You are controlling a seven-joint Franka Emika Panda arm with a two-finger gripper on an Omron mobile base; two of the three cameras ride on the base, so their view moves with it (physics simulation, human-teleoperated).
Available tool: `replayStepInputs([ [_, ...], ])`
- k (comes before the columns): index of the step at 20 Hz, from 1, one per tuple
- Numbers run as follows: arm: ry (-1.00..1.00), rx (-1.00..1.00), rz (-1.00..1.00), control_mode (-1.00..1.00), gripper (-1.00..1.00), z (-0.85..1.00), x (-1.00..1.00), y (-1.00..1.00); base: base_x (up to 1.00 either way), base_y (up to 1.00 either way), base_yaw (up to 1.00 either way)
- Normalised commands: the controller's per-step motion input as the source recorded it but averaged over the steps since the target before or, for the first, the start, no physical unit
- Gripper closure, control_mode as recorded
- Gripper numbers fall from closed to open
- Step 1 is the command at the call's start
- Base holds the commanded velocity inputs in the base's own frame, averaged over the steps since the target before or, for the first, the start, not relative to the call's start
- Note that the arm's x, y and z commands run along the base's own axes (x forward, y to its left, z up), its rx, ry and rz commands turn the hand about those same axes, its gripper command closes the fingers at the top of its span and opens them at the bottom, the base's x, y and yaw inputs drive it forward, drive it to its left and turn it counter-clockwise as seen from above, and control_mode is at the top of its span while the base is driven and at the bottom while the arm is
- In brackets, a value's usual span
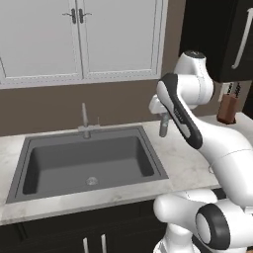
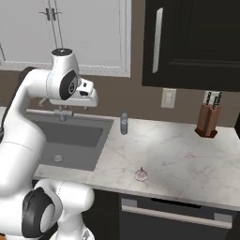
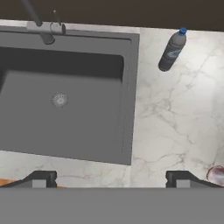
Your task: Turn on the sink faucet. Then move the garlic from the counter to the sink. Turn off the sink. Move the vegetable from the sink to the pot next to the stove. Finally move the pot to the rear right burner.
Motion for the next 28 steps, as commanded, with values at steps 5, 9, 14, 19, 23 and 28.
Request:
replayStepInputs([
  [5,0.0,0.0,0.0,1.0,-1.0,0.0,0.0,0.0,0.32,-0.05,-0.09],
  [9,0.0,0.0,0.0,1.0,-1.0,0.0,0.0,0.0,0.38,0.0,-0.11],
  [14,0.0,0.0,0.0,1.0,-1.0,0.0,0.0,0.0,0.43,0.0,-0.05],
  [19,0.0,0.0,0.0,1.0,-1.0,0.0,0.0,0.0,0.54,0.0,0.0],
  [23,0.0,0.0,0.0,1.0,-1.0,0.0,0.0,0.0,0.57,0.0,0.01],
  [28,0.0,0.0,0.0,1.0,-1.0,0.0,0.0,0.0,0.58,-0.06,0.06],
])
